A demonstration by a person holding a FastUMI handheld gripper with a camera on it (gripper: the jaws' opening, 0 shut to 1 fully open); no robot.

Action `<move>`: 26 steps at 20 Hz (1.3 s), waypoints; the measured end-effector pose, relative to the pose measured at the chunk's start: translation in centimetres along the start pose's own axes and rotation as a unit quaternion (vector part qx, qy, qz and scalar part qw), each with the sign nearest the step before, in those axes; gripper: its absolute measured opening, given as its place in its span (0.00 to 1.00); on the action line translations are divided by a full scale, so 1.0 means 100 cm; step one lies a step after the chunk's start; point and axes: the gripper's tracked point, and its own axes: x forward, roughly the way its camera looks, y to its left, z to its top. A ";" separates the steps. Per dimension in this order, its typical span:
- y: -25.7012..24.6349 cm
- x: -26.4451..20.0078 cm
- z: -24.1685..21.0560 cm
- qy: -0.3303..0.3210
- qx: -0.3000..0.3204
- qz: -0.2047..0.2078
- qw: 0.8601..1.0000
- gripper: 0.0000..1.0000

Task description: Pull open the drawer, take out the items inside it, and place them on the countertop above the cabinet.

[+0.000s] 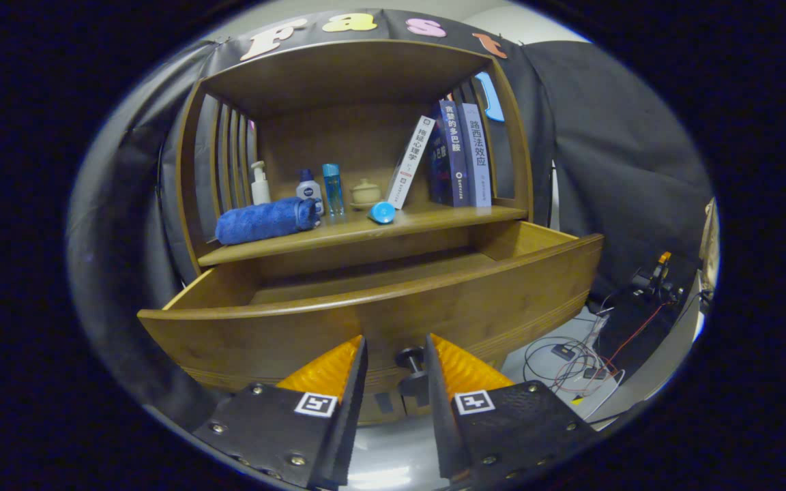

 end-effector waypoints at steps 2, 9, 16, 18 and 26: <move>-0.001 0.001 -0.001 -0.001 -0.005 0.000 1.000 0.48; -0.003 0.003 -0.002 -0.009 0.010 0.008 1.000 0.58; 0.002 0.014 0.005 -0.015 0.005 0.029 0.999 0.63; 0.003 0.022 0.008 -0.011 0.011 0.041 0.999 0.64; 0.014 0.071 0.021 0.001 0.000 0.062 0.998 0.68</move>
